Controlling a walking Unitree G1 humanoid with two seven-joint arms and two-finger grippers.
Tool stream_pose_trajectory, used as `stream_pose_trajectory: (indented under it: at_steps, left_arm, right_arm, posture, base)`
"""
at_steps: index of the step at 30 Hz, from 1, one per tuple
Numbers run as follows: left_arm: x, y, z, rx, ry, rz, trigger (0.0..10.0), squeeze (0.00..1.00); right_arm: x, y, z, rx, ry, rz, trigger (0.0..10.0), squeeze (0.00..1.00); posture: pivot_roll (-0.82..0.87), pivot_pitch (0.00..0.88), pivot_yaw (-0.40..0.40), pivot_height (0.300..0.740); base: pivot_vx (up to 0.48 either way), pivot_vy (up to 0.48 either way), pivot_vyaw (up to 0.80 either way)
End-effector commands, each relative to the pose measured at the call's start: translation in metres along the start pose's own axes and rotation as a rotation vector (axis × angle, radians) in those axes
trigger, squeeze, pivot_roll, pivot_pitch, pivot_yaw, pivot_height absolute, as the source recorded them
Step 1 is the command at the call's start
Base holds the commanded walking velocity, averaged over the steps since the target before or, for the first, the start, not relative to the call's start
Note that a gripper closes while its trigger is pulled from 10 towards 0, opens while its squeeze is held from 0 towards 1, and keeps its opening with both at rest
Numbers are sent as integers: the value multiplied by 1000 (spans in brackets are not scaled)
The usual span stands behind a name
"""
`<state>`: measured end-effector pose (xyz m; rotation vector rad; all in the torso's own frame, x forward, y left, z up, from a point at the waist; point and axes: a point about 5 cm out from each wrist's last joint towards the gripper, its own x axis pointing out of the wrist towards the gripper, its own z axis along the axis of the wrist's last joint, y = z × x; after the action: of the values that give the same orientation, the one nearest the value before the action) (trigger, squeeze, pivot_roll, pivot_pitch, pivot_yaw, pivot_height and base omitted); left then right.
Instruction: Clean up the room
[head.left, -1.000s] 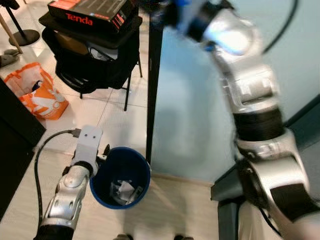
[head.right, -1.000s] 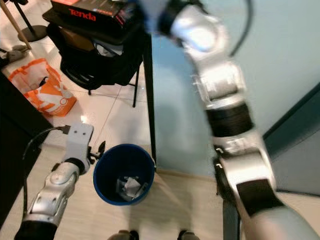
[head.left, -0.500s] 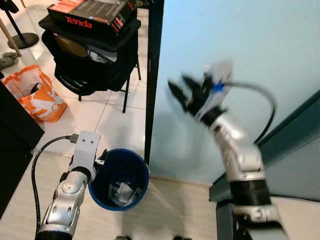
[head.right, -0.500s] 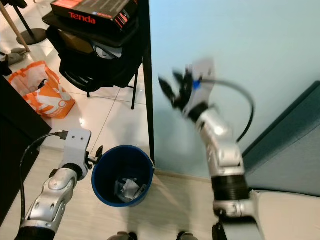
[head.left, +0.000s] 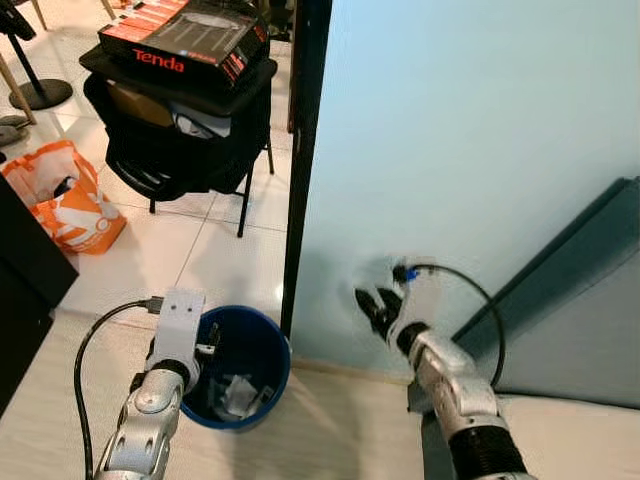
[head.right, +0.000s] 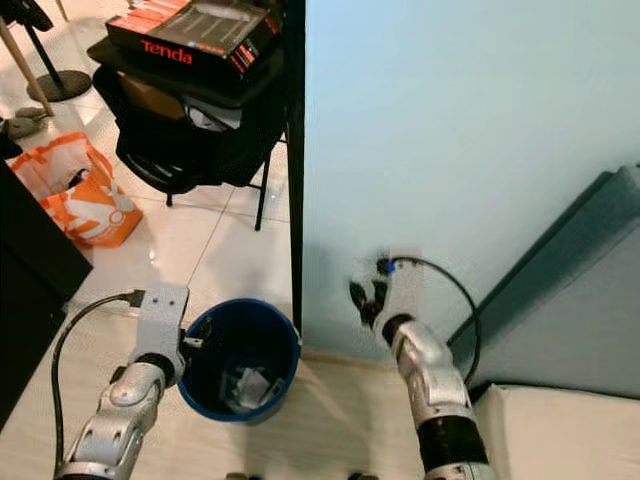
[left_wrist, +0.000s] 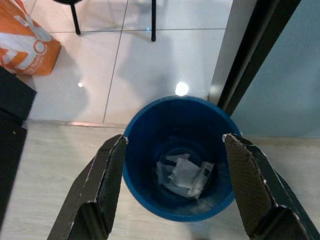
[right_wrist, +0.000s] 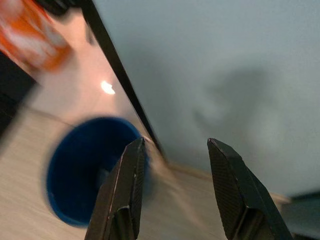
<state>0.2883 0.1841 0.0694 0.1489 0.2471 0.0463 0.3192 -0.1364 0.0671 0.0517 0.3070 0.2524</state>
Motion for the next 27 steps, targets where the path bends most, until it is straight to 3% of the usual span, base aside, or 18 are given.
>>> stream_pose_trajectory:
  at_steps: [1,2,3,6,10,14,27]
  left_arm:
    - [-2,-2,-11,-7,37,-2,10000,0]
    - [-3,-5,-18,-14,62,-6,10000,0]
    - [-3,-5,-18,-14,62,-6,10000,0]
    - [-5,-10,-33,26,109,-15,10000,0]
    - [-7,-14,-40,47,126,-16,10000,0]
    - [-9,-18,-40,36,111,-26,10000,0]
    - [-10,-31,-38,54,79,-71,10000,0]
  right_arm:
    - [-1,3,-11,-30,26,-7,10000,0]
    - [-4,9,-29,-66,77,-16,10000,0]
    - [-4,9,-29,-66,77,-16,10000,0]
    - [-12,18,-65,-94,205,-20,10000,0]
    - [-21,22,-80,-64,256,4,10000,0]
    - [-25,15,-86,-31,249,-50,10000,0]
    - [-30,7,-94,-23,264,-117,10000,0]
  posture:
    - [31,121,-37,740]
    - [29,118,-37,740]
    - [29,118,-37,740]
    - [22,98,-47,740]
    - [15,99,-46,740]
    - [4,102,-36,740]
    - [-5,102,-35,740]
  base:
    - [0,0,0]
    - [0,0,0]
    - [0,0,0]
    - [0,0,0]
    - [0,0,0]
    - [0,0,0]
    - [0,0,-800]
